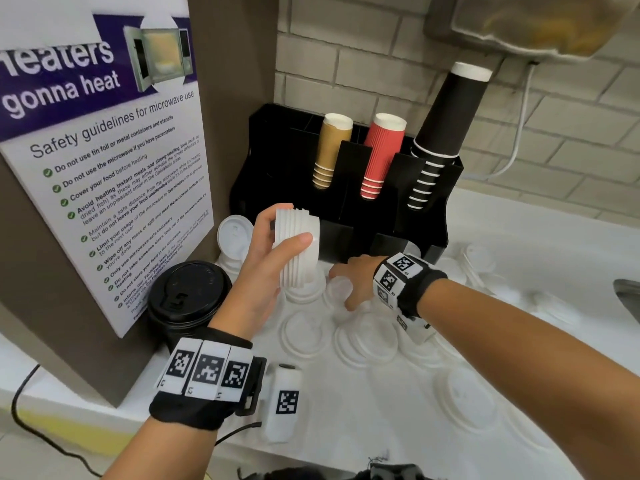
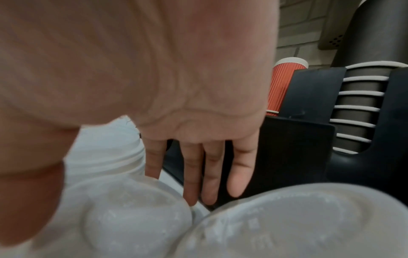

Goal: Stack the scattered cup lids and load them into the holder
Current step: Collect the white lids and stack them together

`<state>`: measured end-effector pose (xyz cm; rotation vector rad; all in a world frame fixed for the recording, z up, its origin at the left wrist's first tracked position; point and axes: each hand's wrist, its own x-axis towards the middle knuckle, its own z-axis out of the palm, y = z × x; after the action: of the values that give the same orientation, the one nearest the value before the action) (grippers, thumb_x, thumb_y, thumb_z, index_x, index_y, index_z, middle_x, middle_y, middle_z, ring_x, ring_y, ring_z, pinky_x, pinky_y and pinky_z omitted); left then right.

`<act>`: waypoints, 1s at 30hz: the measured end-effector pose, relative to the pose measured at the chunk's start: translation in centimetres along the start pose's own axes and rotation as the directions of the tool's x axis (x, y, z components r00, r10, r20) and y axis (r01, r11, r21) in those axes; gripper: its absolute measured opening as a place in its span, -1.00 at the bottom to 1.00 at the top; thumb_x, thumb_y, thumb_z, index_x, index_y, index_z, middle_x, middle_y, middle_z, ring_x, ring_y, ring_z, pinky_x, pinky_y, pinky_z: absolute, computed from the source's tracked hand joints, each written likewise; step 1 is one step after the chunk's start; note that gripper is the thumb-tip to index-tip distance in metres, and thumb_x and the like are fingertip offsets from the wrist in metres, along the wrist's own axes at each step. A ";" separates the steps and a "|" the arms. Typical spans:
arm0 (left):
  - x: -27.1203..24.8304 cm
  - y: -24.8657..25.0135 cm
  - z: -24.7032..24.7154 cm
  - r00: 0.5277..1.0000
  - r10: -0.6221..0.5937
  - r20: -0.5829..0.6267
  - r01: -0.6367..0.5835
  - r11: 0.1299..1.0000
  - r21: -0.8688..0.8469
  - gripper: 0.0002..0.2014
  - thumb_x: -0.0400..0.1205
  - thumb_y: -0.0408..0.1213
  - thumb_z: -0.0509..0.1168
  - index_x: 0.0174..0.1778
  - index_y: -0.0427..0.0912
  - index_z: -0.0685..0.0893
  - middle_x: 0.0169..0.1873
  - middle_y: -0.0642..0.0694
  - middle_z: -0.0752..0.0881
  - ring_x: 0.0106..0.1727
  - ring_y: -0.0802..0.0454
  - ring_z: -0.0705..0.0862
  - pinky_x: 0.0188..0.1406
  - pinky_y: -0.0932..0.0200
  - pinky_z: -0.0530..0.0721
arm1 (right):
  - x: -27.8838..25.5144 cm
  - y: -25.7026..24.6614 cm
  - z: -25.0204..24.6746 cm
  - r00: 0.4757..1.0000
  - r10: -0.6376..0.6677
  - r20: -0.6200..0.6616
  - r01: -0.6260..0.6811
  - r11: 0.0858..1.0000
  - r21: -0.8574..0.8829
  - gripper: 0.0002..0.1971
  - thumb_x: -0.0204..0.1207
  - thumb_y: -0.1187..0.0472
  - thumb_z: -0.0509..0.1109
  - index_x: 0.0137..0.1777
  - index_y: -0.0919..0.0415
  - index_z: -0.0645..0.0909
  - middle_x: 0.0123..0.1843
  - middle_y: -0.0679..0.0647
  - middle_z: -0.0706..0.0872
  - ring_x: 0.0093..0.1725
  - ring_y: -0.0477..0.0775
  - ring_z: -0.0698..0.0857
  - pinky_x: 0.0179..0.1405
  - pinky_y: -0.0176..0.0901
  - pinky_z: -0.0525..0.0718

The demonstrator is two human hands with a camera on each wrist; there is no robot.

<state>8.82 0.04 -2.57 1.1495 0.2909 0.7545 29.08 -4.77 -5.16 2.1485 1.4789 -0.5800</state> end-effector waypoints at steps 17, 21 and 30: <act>0.1 -0.4 0.2 0.999 0.002 -0.036 -0.004 0.999 -0.052 -0.39 0.26 -0.04 0.49 0.27 0.20 0.52 0.08 0.14 0.69 0.07 0.22 0.70 -0.09 0.26 0.68 | -6.0 2.1 -2.9 0.896 0.019 -0.443 0.235 0.827 0.511 -0.32 0.32 0.07 0.60 0.37 -0.13 0.33 0.24 0.04 0.47 0.15 0.10 0.60 0.04 -0.03 0.73; 0.5 -0.6 1.0 0.998 0.009 -0.056 -0.013 0.998 -0.060 -0.39 0.25 0.04 0.44 0.26 0.21 0.52 0.10 0.09 0.67 0.09 0.16 0.69 -0.06 0.17 0.68 | -9.6 0.5 -1.7 0.795 0.083 -0.601 0.555 0.299 0.776 -0.42 0.38 0.20 0.60 0.31 -0.17 0.43 0.18 0.02 0.59 -0.06 -0.01 0.78 -0.21 -0.30 0.71; 0.6 -1.0 2.2 0.999 0.024 -0.024 -0.023 0.999 0.021 -0.41 0.29 0.06 0.42 0.29 0.20 0.52 0.13 0.06 0.68 0.12 0.07 0.70 -0.09 0.17 0.69 | -10.9 -2.6 1.2 0.680 0.108 -0.725 0.720 0.089 0.688 -0.41 0.40 0.16 0.55 0.40 -0.14 0.45 0.26 0.02 0.63 0.09 0.08 0.74 0.00 -0.21 0.67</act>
<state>10.85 -1.33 -2.50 1.1660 0.3065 0.7881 22.91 -12.80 -0.13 3.2135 2.5266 -1.4756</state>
